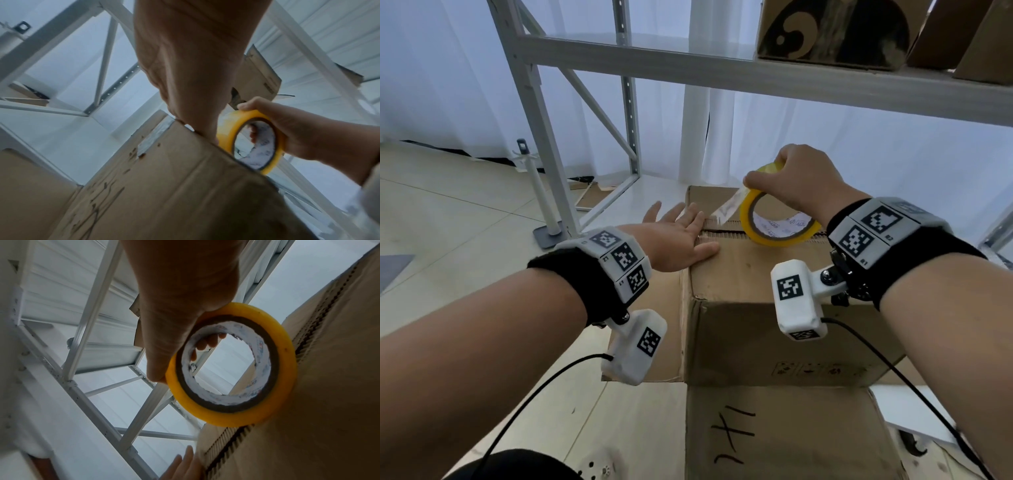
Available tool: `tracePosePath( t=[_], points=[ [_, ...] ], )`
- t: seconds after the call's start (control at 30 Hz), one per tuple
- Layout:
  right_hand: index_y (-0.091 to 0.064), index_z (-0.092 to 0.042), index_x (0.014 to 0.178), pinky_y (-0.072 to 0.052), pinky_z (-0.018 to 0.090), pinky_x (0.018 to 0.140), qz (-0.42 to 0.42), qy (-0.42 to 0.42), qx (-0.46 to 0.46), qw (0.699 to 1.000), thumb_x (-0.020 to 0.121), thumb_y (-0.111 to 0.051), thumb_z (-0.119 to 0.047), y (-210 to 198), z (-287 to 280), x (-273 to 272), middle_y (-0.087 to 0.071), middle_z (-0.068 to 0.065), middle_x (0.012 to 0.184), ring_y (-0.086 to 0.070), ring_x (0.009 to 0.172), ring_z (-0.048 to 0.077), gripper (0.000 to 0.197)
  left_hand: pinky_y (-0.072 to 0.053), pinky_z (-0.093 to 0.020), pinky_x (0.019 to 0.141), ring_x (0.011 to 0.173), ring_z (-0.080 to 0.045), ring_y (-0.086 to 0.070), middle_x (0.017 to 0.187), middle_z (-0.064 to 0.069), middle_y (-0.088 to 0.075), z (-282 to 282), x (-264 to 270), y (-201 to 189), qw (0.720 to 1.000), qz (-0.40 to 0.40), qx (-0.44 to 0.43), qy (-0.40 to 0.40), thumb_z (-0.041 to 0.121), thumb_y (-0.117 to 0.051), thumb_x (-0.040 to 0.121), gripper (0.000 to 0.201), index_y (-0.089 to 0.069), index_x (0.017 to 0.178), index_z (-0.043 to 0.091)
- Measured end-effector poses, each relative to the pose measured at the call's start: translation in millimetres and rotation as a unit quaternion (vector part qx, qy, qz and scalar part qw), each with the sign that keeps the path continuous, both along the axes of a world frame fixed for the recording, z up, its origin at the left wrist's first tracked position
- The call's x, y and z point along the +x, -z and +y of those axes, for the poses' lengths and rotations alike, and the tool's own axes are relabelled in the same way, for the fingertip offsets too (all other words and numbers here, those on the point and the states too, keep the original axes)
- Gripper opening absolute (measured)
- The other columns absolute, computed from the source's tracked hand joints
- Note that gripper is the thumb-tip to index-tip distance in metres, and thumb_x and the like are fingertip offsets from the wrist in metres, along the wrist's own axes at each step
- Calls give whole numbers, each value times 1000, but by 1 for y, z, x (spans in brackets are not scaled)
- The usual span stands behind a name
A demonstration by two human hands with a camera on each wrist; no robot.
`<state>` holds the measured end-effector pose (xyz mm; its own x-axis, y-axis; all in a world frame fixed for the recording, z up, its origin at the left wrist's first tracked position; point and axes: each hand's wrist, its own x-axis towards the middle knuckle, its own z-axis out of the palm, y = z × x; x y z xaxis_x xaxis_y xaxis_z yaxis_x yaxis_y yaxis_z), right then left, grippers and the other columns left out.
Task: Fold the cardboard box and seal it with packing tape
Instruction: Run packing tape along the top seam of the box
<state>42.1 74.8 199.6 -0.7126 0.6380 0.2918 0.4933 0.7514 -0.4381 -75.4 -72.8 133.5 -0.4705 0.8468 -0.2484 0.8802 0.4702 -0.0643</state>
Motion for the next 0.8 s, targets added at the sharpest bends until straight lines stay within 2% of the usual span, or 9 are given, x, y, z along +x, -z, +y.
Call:
tracePosePath(
  t=[0.07, 0.17, 0.23, 0.3, 0.37, 0.43, 0.6, 0.73, 0.8],
  points=[
    [-51, -14, 102, -39, 31, 70, 27, -10, 14, 1000, 78, -64, -55, 3, 1, 2, -50, 2, 94, -48, 87, 18, 50, 8, -45, 117, 146, -20, 4, 159, -7, -3, -1, 4, -5, 998, 45, 1, 40, 58, -12, 96, 73, -8, 152, 12],
    [-54, -17, 98, -43, 35, 79, 104, 5, 68, 992, 77, -59, -66, 14, 0, 9, -52, 1, 96, -51, 91, 19, 53, -22, -43, 115, 132, -22, -39, 143, -11, -43, 4, 5, -9, 994, 66, 24, 86, 56, -20, 96, 68, -41, 140, 8],
    [-60, -19, 101, -44, 42, 88, 145, 41, 93, 984, 78, -54, -70, 26, 0, 13, -58, 1, 101, -54, 99, 20, 56, -40, -40, 104, 118, -22, -52, 135, -11, -50, 8, 10, -9, 996, 51, 34, 71, 58, -24, 95, 69, -48, 134, 6],
    [-60, -21, 112, -42, 39, 91, 183, 60, 54, 980, 79, -54, -69, 35, -1, 15, -60, 1, 112, -53, 108, 22, 59, -43, -40, 101, 120, -23, -51, 139, -11, -47, 9, 15, -6, 996, 49, 46, 60, 60, -23, 94, 72, -43, 138, 6],
    [-55, -20, 123, -38, 30, 88, 210, 69, -24, 975, 79, -58, -66, 38, -1, 14, -56, 3, 122, -49, 114, 22, 63, -41, -41, 103, 126, -23, -47, 144, -10, -43, 8, 19, -4, 994, 64, 63, 64, 59, -21, 95, 72, -38, 143, 9],
    [-48, -18, 128, -35, 27, 84, 209, 84, -78, 971, 79, -61, -63, 37, 1, 12, -53, 4, 126, -48, 116, 21, 68, -37, -42, 106, 132, -23, -41, 148, -7, -38, 6, 22, -6, 993, 70, 65, 64, 58, -19, 96, 68, -32, 146, 14],
    [-48, -18, 123, -36, 31, 78, 141, 61, -58, 986, 77, -57, -69, 29, -2, 6, -54, 7, 118, -51, 106, 24, 69, -27, -44, 111, 140, -25, -27, 155, -7, -25, 14, 37, -6, 997, 64, 38, 2, 68, -17, 91, 71, -18, 150, 27],
    [-47, -19, 129, -37, 29, 82, 150, 31, -94, 984, 79, -54, -71, 31, 0, 20, -54, 5, 122, -51, 108, 21, 72, 3, -49, 116, 146, -19, 4, 160, 0, 4, 11, 43, 4, 993, -58, 53, -84, 79, -20, 83, 88, 1, 151, 28],
    [-43, -18, 134, -39, 28, 83, 175, 19, -147, 973, 81, -55, -67, 33, -1, 29, -52, 1, 123, -50, 105, 17, 73, 10, -51, 114, 146, -17, 10, 159, 4, 9, 8, 41, 4, 993, -62, 51, -91, 80, -19, 81, 89, 4, 151, 30]
  ],
)
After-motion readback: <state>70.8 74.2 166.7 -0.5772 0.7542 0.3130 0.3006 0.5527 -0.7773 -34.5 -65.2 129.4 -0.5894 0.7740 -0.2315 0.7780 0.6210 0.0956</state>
